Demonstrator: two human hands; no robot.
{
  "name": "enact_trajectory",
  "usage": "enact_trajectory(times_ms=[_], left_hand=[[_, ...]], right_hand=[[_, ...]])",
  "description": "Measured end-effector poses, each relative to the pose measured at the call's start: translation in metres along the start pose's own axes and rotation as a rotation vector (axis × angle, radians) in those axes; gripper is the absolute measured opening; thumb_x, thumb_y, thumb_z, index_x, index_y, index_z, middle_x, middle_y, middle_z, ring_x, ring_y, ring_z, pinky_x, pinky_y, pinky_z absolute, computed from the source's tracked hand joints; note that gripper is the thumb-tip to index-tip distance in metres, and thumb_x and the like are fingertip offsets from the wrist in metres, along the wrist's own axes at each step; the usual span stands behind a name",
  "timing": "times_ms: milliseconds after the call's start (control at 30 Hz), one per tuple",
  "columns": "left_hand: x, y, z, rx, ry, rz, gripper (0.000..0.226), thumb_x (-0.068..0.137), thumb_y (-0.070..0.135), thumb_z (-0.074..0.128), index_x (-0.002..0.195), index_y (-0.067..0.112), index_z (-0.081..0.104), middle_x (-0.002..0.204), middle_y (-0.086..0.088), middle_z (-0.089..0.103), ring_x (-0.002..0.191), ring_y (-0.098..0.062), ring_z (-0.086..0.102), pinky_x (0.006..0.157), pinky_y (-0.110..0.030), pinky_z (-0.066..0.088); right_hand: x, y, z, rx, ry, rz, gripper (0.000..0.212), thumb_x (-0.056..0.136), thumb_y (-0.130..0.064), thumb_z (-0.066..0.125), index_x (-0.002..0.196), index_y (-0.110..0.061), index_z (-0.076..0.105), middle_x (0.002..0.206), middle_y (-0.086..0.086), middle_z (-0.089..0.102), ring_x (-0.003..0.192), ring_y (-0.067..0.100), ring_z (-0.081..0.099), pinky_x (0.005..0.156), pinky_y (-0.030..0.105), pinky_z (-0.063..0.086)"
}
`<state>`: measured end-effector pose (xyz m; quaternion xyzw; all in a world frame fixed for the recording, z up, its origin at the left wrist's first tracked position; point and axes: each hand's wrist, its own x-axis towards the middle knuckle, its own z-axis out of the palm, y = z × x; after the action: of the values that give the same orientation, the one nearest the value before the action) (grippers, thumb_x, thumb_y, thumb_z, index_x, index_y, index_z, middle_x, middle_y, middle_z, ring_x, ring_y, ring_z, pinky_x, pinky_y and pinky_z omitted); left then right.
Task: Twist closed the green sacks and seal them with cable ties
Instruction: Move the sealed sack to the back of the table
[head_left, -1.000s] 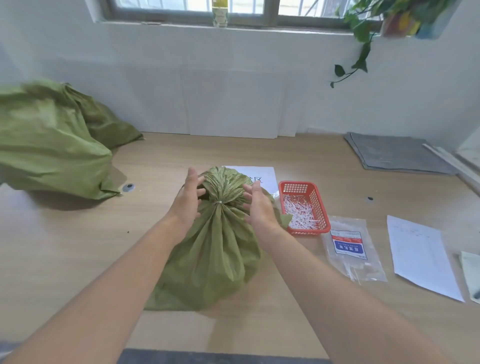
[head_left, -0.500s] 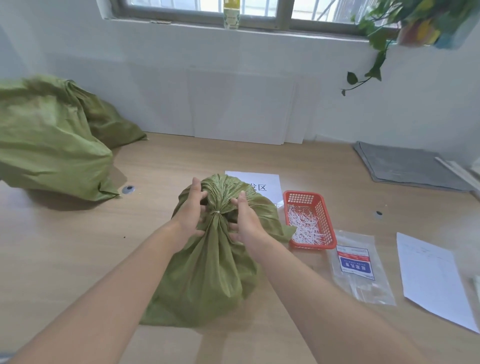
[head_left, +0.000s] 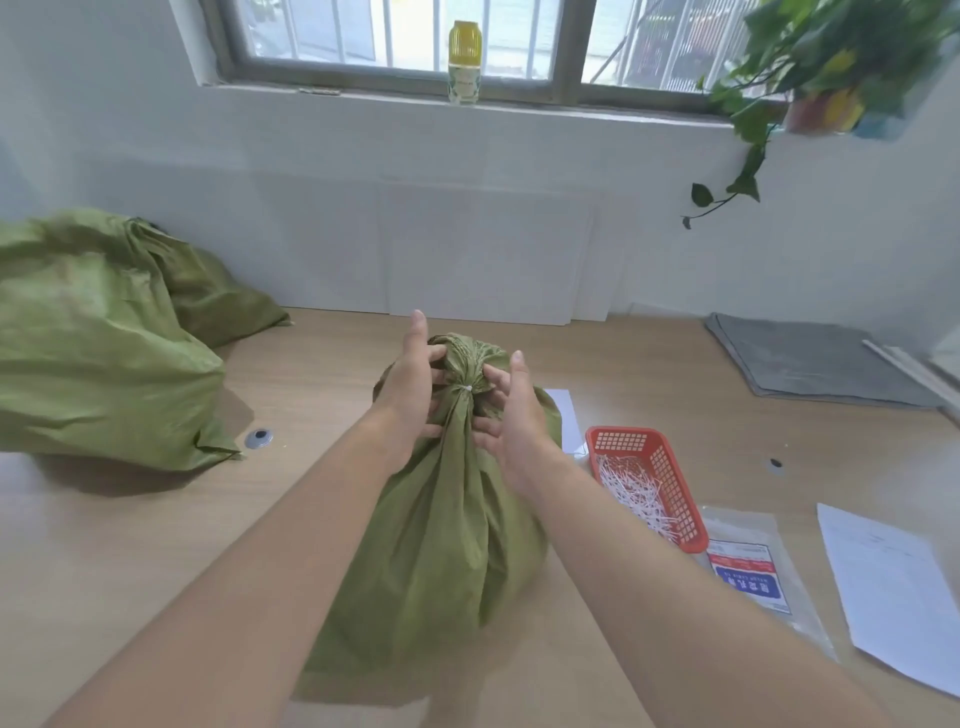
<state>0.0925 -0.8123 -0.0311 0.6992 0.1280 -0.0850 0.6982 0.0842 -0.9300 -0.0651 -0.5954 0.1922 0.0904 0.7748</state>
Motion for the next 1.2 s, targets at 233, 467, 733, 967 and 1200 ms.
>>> enact_trajectory(times_ms=[233, 467, 733, 967, 1200], left_hand=[[0.032, 0.048, 0.028, -0.013, -0.022, 0.071, 0.064, 0.098, 0.073, 0.024, 0.125, 0.030, 0.063, 0.120, -0.001, 0.066, 0.111, -0.025, 0.064, 0.101, -0.051, 0.050], [0.085, 0.097, 0.078, -0.051, 0.005, 0.157, 0.065, 0.099, 0.071, 0.027, 0.130, 0.027, 0.063, 0.121, 0.000, 0.068, 0.114, -0.023, 0.064, 0.108, -0.050, 0.046], [0.175, 0.135, 0.171, -0.135, 0.017, 0.215, 0.068, 0.088, 0.074, 0.033, 0.131, 0.031, 0.063, 0.132, 0.001, 0.064, 0.124, -0.025, 0.059, 0.112, -0.051, 0.041], [0.269, 0.146, 0.267, -0.180, -0.064, 0.216, 0.049, 0.098, 0.063, 0.036, 0.125, 0.032, 0.063, 0.126, 0.005, 0.067, 0.121, -0.022, 0.060, 0.108, -0.043, 0.046], [0.354, 0.136, 0.356, -0.168, -0.240, 0.185, 0.057, 0.107, 0.047, 0.034, 0.069, 0.034, 0.075, 0.066, 0.021, 0.073, 0.075, -0.009, 0.069, 0.069, -0.026, 0.055]], right_hand=[[0.027, -0.052, 0.003, 0.099, 0.002, -0.058, 0.055, 0.105, -0.062, 0.035, 0.138, -0.026, 0.059, 0.103, -0.007, 0.066, 0.101, 0.029, 0.071, 0.099, 0.048, 0.056], [0.083, -0.117, -0.011, 0.129, -0.034, -0.119, 0.047, 0.105, -0.061, 0.033, 0.131, -0.032, 0.059, 0.096, -0.016, 0.061, 0.104, 0.026, 0.068, 0.096, 0.042, 0.055], [0.177, -0.197, -0.063, 0.043, 0.013, -0.214, 0.039, 0.108, -0.055, 0.030, 0.125, -0.033, 0.057, 0.064, -0.021, 0.070, 0.064, 0.004, 0.070, 0.052, 0.019, 0.053], [0.276, -0.243, -0.126, 0.102, 0.082, -0.231, 0.040, 0.107, -0.055, 0.032, 0.127, -0.036, 0.060, 0.105, -0.011, 0.069, 0.085, 0.005, 0.064, 0.061, 0.022, 0.046], [0.375, -0.263, -0.201, 0.147, 0.163, -0.315, 0.040, 0.107, -0.050, 0.034, 0.100, -0.035, 0.070, 0.099, -0.007, 0.077, 0.081, 0.006, 0.072, 0.072, 0.026, 0.056]])
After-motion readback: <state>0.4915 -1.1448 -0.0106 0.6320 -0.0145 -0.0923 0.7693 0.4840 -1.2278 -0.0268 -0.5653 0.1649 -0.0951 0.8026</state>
